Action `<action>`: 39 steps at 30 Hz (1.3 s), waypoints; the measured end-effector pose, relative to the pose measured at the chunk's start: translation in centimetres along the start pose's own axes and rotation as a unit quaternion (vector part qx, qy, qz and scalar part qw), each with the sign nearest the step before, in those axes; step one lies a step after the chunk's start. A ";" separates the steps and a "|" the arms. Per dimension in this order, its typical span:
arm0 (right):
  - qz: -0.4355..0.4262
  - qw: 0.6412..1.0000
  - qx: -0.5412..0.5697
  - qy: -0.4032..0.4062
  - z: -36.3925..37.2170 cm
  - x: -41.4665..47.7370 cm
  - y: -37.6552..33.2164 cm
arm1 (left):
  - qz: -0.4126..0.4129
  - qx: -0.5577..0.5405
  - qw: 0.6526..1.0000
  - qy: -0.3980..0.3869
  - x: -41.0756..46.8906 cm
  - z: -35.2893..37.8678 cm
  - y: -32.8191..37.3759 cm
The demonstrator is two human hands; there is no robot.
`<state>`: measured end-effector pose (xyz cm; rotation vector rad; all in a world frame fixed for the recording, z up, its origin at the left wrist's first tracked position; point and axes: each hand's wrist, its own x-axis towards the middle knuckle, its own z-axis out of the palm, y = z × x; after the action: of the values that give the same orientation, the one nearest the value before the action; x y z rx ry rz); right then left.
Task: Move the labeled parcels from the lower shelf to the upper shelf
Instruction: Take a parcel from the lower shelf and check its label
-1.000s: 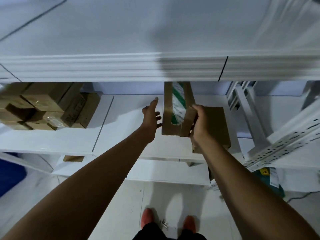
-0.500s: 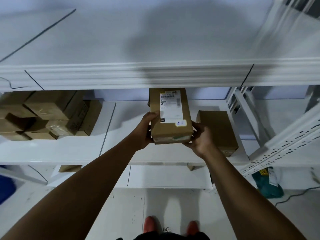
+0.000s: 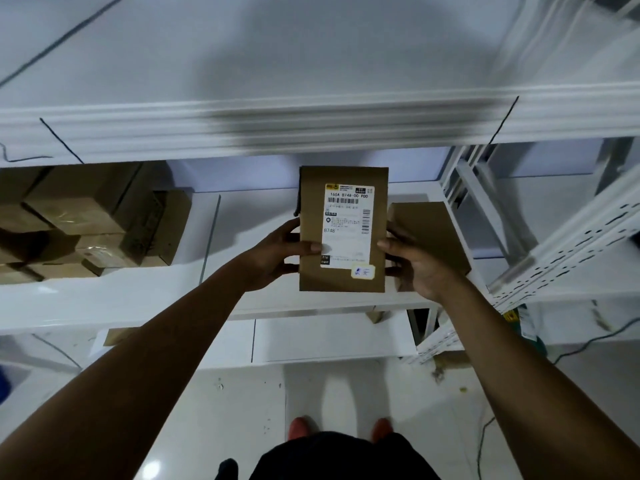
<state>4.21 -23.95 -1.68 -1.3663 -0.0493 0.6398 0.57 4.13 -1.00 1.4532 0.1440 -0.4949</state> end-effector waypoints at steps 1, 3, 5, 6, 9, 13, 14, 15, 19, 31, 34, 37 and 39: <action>-0.007 1.000 -0.004 0.001 0.2 -0.2 -0.2 | 0.003 -0.011 1.000 0.002 0.0 -0.1 0.0; -0.020 1.000 -0.011 0.002 0.5 -0.4 -0.5 | 0.007 -0.028 1.000 0.004 -0.2 -0.3 0.1; -0.028 1.000 -0.012 0.008 0.9 -0.5 -0.7 | 0.013 -0.038 0.999 -0.001 -0.3 -0.5 0.2; -0.030 0.999 -0.014 0.008 1.0 -0.7 -0.9 | 0.016 -0.042 0.999 -0.003 -0.4 -0.5 0.3; -0.033 0.999 -0.023 0.012 1.4 -1.1 -1.1 | 0.023 -0.038 0.999 -0.004 -0.8 -0.6 0.4; -0.043 0.999 -0.025 0.023 1.7 -1.7 -1.3 | 0.030 -0.022 0.999 0.001 -1.2 -0.5 0.6; -0.043 0.998 -0.029 0.023 1.7 -1.8 -1.4 | 0.031 -0.021 0.999 0.001 -1.3 -0.5 0.7; -0.042 0.998 -0.032 0.024 1.7 -1.9 -1.4 | 0.031 -0.020 0.999 0.002 -1.4 -0.4 0.7; -0.040 0.998 -0.034 0.030 1.8 -2.0 -1.8 | 0.033 -0.013 0.999 0.006 -1.7 -0.3 0.8; -0.031 0.999 -0.025 -0.004 3.1 -1.0 -1.2 | 0.043 -0.007 0.998 0.042 -3.9 -0.9 0.7; -0.021 0.999 -0.032 -0.024 3.7 -0.1 -0.7 | 0.040 -0.003 0.998 0.053 -4.6 -1.4 0.0; -0.016 0.998 -0.044 -0.045 4.4 0.9 -0.4 | 0.037 -0.010 0.997 0.073 -5.5 -2.2 -0.7; -0.009 0.996 -0.059 -0.059 5.4 1.5 -0.5 | 0.039 -0.017 0.995 0.094 -6.3 -2.7 -1.1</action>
<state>3.52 -18.48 -0.47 -1.4382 -0.1972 0.7113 -4.95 8.23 0.10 1.4650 0.2439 -0.2899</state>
